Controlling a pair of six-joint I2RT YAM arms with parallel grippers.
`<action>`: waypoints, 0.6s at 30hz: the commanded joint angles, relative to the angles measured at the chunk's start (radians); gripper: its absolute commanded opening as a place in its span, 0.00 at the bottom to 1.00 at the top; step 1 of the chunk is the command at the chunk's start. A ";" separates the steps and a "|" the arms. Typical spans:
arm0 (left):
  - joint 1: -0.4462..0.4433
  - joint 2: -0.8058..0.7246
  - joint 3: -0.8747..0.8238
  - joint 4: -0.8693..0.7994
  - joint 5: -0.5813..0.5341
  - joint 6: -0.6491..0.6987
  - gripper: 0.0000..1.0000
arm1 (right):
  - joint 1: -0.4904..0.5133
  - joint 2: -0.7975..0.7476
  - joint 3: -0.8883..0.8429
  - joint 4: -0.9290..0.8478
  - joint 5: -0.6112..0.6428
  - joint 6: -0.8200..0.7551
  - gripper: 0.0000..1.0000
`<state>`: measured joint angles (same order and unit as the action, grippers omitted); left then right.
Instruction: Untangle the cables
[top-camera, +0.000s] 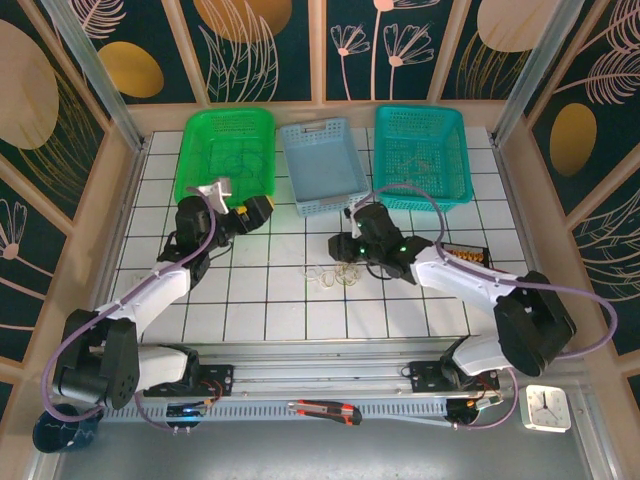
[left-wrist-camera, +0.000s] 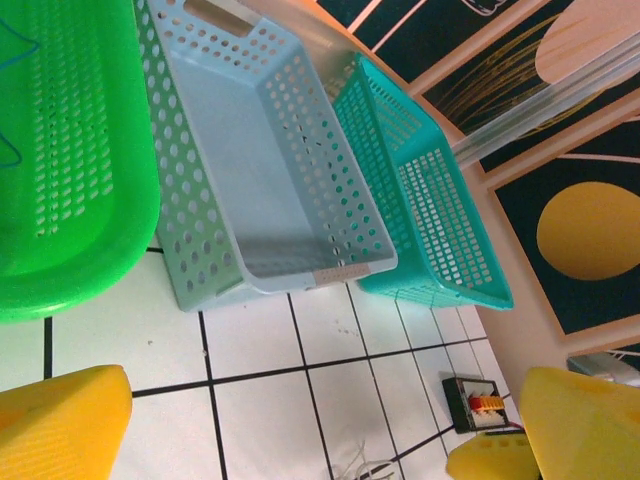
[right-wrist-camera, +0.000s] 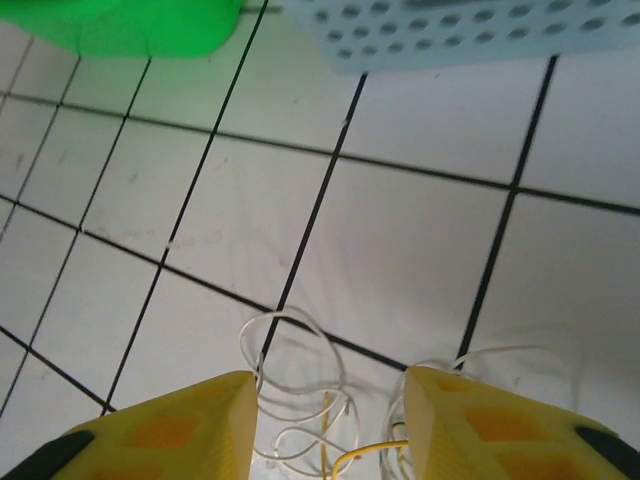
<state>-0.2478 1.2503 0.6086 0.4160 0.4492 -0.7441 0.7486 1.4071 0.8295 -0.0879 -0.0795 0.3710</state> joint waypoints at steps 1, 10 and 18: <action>-0.006 0.006 -0.025 0.045 0.008 -0.018 0.99 | 0.054 0.054 0.037 -0.019 -0.009 -0.050 0.41; -0.006 -0.009 -0.051 0.052 -0.039 -0.043 0.99 | 0.147 0.235 0.173 -0.098 0.075 -0.169 0.33; -0.006 -0.023 -0.052 0.049 -0.046 -0.048 0.99 | 0.152 0.328 0.217 -0.118 0.101 -0.209 0.33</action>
<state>-0.2489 1.2491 0.5682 0.4236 0.4103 -0.7769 0.8948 1.7107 1.0183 -0.1738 -0.0078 0.1951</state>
